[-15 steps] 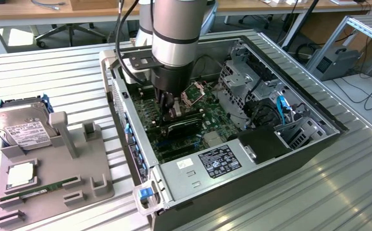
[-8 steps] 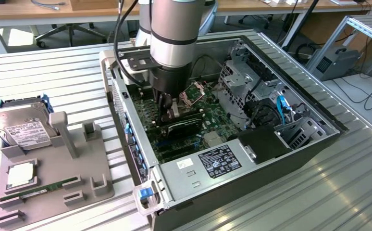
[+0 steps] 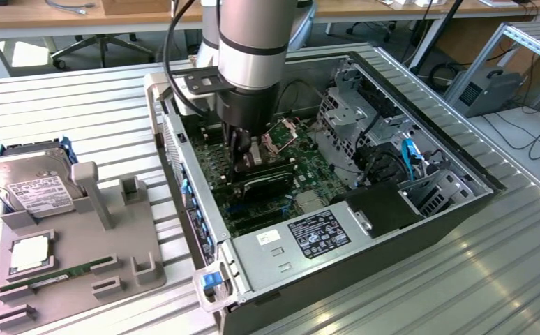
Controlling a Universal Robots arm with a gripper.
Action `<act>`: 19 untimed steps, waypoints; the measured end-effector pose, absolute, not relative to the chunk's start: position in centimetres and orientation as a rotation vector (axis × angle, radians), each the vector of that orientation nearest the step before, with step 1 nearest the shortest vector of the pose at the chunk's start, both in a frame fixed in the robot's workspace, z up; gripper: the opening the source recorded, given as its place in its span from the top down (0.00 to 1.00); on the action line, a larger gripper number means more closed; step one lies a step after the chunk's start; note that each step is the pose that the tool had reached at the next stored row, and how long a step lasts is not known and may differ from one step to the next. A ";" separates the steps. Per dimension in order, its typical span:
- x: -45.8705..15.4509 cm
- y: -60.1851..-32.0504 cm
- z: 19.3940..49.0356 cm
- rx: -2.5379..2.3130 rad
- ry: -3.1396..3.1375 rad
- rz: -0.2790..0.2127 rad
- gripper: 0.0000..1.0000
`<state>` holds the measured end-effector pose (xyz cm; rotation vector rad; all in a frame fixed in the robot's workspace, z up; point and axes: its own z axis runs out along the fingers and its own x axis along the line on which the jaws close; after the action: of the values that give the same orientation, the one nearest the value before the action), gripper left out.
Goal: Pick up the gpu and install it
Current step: 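Press down on the gpu until it lock into place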
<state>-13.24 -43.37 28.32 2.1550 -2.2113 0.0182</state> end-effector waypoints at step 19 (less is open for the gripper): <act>-16.6 -44.1 28.6 2.165 -2.223 0.054 0.89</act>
<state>-16.63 -44.05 28.62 2.1652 -2.2231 0.0537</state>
